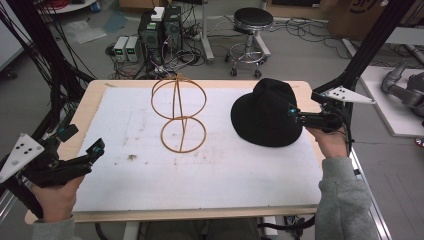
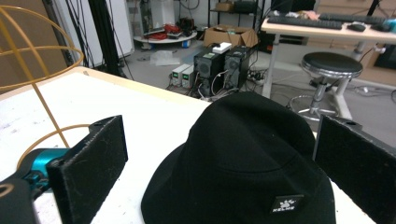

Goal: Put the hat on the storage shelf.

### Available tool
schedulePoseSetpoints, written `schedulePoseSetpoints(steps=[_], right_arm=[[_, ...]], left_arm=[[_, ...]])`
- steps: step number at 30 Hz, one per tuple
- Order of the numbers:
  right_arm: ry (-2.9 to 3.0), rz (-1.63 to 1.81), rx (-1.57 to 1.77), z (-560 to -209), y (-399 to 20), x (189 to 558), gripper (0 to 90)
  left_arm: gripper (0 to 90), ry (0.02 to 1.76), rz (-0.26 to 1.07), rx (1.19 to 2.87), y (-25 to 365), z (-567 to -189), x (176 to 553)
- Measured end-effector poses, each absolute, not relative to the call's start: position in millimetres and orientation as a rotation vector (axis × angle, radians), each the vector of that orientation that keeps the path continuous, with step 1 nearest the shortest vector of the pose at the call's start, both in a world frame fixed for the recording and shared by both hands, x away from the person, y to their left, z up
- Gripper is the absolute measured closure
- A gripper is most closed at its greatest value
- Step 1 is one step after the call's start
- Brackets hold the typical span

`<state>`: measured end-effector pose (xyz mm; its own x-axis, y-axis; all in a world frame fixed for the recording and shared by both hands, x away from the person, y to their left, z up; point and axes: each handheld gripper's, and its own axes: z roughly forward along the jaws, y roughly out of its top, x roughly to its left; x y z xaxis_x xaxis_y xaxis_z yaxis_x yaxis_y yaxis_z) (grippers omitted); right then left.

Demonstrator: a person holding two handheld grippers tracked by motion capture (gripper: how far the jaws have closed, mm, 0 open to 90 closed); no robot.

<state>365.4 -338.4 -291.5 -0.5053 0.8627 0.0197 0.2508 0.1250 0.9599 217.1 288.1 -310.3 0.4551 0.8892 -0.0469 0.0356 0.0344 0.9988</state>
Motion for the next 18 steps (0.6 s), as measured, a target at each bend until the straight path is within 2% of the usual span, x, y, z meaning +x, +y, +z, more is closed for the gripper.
schedulePoseSetpoints(steps=[18], right_arm=[[1.893, 1.456, 1.047, -298.8, -336.6, 405.6, 2.7]], left_arm=[[10.9, 0.883, 0.805, 1.396, 285.4, -310.9, 217.8]])
